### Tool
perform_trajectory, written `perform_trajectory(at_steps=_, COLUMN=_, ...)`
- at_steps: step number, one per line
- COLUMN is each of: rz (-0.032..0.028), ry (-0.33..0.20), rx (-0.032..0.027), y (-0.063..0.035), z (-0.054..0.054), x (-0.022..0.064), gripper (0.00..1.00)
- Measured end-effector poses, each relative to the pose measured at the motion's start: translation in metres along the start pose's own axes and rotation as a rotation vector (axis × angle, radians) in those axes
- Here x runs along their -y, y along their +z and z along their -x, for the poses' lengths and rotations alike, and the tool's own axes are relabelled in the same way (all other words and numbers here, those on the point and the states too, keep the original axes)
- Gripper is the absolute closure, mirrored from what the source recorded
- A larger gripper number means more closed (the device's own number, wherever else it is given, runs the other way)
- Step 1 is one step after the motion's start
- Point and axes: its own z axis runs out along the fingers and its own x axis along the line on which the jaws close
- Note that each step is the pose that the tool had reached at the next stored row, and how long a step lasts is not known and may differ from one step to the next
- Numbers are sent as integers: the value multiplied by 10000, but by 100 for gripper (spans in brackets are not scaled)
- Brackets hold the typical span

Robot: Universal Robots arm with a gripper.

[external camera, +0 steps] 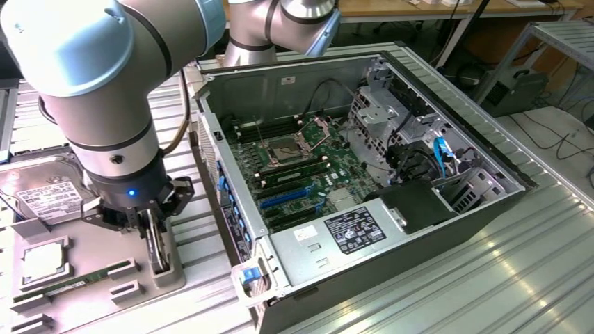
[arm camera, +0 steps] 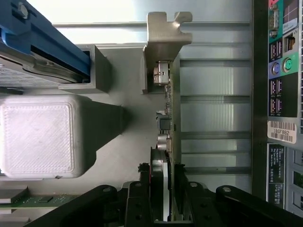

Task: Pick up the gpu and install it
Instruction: 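Pick up the gpu and move the gpu toward the slot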

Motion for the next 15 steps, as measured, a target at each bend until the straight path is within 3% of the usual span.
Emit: perform_trajectory(at_steps=15, rz=-1, ry=-141, rx=1, y=1, z=-4, x=8, gripper=67)
